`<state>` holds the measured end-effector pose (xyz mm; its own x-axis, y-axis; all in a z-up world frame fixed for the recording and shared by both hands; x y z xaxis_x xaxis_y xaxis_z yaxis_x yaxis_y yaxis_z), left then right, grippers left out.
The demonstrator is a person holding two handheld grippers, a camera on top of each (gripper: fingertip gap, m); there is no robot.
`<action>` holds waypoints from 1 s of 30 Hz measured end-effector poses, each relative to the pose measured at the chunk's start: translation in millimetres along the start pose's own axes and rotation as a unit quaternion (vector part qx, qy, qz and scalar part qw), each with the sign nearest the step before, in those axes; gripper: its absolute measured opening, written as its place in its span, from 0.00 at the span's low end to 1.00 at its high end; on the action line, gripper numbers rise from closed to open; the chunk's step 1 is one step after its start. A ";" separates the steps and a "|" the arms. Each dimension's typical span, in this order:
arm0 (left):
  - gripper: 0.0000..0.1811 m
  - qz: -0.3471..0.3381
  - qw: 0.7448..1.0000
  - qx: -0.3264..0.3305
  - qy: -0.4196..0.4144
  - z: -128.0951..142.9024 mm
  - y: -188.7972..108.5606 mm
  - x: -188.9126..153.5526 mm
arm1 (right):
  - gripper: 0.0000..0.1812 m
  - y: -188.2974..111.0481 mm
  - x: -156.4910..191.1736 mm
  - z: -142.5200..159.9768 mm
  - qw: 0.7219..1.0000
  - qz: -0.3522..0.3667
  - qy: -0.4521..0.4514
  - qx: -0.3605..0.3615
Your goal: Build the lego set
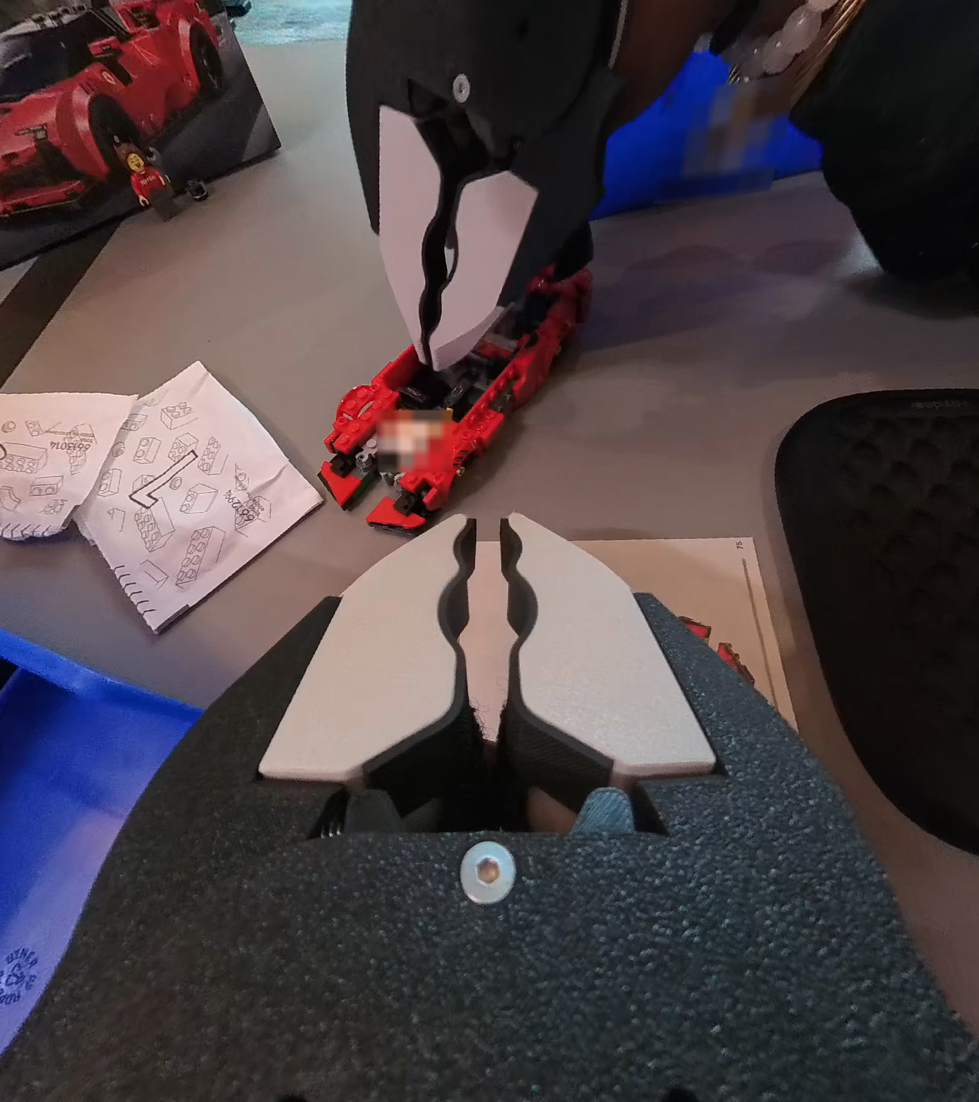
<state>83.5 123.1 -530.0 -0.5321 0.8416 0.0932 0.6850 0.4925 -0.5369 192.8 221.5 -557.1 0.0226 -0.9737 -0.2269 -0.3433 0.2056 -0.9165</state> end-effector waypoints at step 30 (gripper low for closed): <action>0.04 0.006 1.000 -0.007 0.007 -0.2 -3.1 -1.3 | 0.00 12.3 3.2 1.6 0.996 0.002 -0.076 0.043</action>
<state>82.1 120.5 -528.2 -0.5163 0.8508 0.0978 0.6991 0.4847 -0.5257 190.1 221.1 -569.6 0.1664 -0.9480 -0.2715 -0.2613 0.2231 -0.9391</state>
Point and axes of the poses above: each gripper's, where its closed fingertips meet, y out along the fingers, z out of its underside, x = y × z across the jaws, the point moved 4 cm from there along -y, back along the fingers, and after that the axes turned 1 degree about y, right-handed, at the moved point
